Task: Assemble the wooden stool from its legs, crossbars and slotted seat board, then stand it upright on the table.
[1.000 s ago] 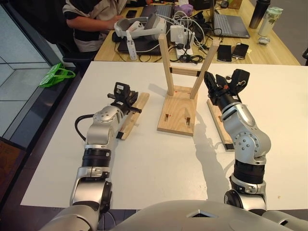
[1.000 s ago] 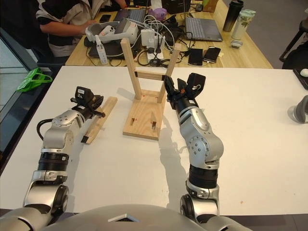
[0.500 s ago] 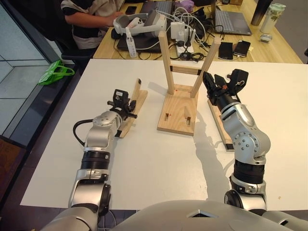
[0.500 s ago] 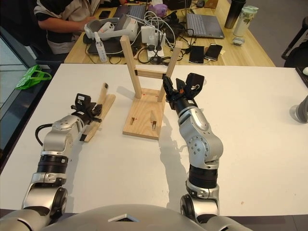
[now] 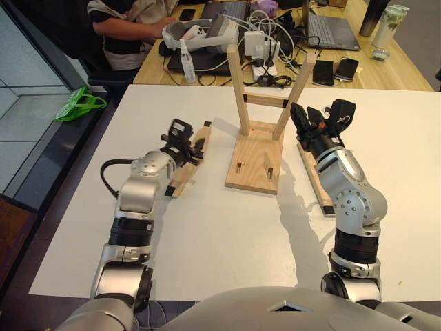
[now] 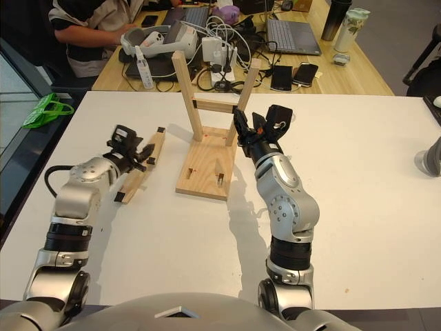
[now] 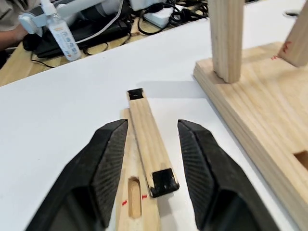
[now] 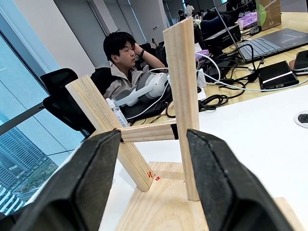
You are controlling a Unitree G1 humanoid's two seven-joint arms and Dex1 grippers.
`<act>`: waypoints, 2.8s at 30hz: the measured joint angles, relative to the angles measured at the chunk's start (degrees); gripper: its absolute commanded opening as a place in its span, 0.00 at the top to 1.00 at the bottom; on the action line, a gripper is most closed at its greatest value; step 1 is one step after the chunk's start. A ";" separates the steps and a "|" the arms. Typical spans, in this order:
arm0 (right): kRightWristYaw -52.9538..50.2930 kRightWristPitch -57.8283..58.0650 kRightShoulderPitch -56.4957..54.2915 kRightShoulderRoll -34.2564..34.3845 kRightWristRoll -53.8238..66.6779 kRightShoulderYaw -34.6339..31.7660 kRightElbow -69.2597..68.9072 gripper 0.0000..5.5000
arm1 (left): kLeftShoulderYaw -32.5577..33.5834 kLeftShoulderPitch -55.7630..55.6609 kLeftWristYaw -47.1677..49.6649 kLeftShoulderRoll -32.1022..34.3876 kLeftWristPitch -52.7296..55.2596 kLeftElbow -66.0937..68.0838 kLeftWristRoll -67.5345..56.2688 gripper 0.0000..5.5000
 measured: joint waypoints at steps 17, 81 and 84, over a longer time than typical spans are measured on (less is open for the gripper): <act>0.14 -0.22 0.00 0.12 -0.55 -0.06 0.07 0.54 | -4.77 -3.92 7.07 -2.12 1.34 9.32 10.10 0.64; 17.70 -10.96 -17.65 -12.69 -13.59 14.32 -0.44 0.54 | 7.34 -20.96 -16.40 12.35 25.08 -35.82 -30.76 0.93; 17.56 -10.18 -15.13 -13.37 -15.02 14.35 1.11 0.54 | 9.63 -21.54 -16.34 12.34 24.71 -36.69 -33.41 0.94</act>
